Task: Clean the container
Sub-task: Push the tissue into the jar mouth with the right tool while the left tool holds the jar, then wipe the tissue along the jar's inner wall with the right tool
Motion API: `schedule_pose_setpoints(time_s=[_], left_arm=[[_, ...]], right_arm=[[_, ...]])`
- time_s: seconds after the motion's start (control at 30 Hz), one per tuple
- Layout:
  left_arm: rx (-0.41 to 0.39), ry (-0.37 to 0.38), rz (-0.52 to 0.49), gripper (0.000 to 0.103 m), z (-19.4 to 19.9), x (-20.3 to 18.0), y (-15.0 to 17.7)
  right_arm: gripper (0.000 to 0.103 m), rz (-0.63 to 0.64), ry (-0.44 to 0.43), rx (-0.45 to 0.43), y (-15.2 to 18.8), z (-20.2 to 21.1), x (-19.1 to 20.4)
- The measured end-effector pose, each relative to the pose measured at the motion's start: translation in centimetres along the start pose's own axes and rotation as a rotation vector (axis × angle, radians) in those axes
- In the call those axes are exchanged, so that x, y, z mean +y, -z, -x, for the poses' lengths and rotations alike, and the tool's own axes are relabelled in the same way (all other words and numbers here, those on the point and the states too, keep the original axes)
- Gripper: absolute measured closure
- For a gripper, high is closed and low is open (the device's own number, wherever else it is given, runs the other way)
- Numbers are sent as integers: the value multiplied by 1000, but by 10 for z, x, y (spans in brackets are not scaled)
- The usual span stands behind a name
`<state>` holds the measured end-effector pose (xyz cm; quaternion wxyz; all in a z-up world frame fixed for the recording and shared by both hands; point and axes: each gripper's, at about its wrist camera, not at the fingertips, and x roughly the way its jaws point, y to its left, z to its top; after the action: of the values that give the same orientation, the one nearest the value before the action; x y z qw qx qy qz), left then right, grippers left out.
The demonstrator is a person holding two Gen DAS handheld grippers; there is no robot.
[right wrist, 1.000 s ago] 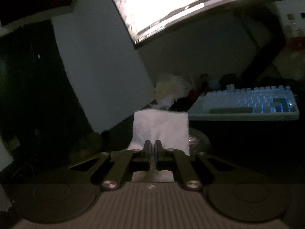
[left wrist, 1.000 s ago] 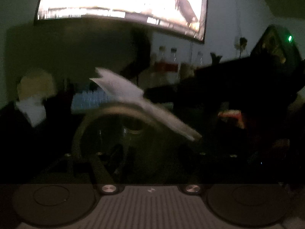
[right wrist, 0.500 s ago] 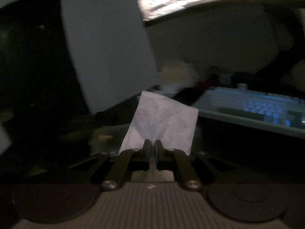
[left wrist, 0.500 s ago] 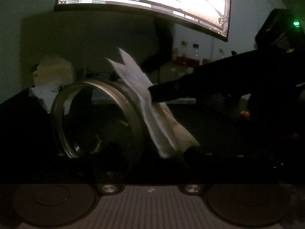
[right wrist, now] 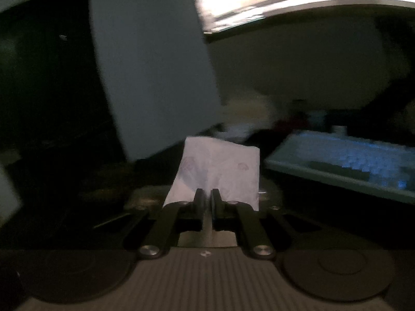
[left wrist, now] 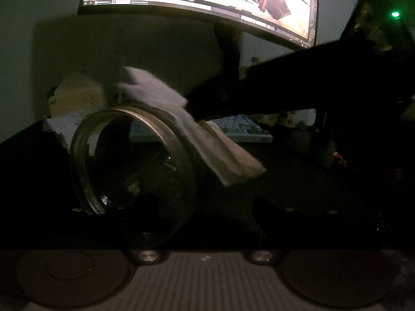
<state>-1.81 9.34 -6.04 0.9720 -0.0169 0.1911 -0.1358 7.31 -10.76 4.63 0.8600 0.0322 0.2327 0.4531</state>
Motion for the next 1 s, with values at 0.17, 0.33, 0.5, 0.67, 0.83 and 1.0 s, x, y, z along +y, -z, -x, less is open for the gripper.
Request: schedule_pose_setpoints(time_s=[0.17,0.33,0.5,0.67,0.83,1.0], left_arm=[[-2,20,16,15,0,0,0],[-3,17,14,15,0,0,0],[-4,16,7,15,-1,-1,1],[-5,13,0,14,-2,-1,2],[-3,5,-11,14,-2,-3,3],[-3,-7,-36,14,1,-12,5]], right_arm=[[95,-41,-4,7,-3,1,1],[95,50,-104,15,0,4,28],[95,18,9,16,-5,0,7],[94,6,17,15,-4,0,5],[95,55,-103,15,2,5,19],[94,16,14,20,-5,-3,2]])
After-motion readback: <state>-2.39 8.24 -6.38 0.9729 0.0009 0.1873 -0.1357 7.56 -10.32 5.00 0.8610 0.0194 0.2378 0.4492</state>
